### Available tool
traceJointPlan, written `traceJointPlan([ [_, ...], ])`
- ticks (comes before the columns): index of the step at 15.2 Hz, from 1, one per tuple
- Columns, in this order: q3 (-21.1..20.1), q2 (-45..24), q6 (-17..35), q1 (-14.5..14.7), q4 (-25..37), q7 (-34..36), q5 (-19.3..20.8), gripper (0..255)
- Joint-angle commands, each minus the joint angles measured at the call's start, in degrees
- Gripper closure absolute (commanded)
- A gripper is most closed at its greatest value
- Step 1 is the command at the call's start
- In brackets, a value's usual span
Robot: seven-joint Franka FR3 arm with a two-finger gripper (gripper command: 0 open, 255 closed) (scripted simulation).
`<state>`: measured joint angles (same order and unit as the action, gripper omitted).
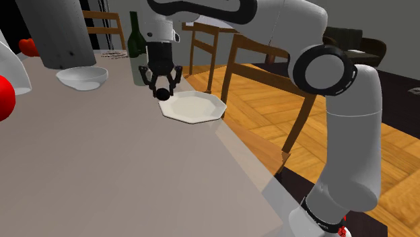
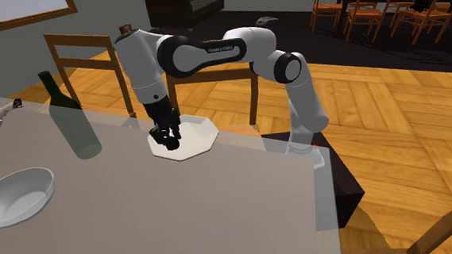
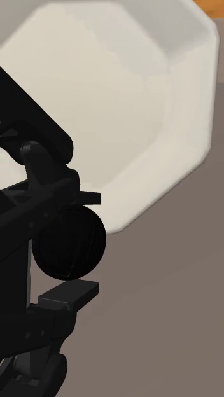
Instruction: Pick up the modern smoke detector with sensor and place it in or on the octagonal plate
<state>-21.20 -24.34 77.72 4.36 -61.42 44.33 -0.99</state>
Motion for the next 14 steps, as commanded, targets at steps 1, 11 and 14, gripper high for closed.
traceJointPlan([
  [1, 0.53, 2.99, 0.69, -2.69, -3.92, -2.78, -0.88, 255],
  [11, 3.93, 12.47, 3.6, -11.37, -17.21, -14.02, -3.22, 255],
  [14, 4.0, 13.14, 6.16, -11.52, -20.44, -14.4, -3.37, 255],
])
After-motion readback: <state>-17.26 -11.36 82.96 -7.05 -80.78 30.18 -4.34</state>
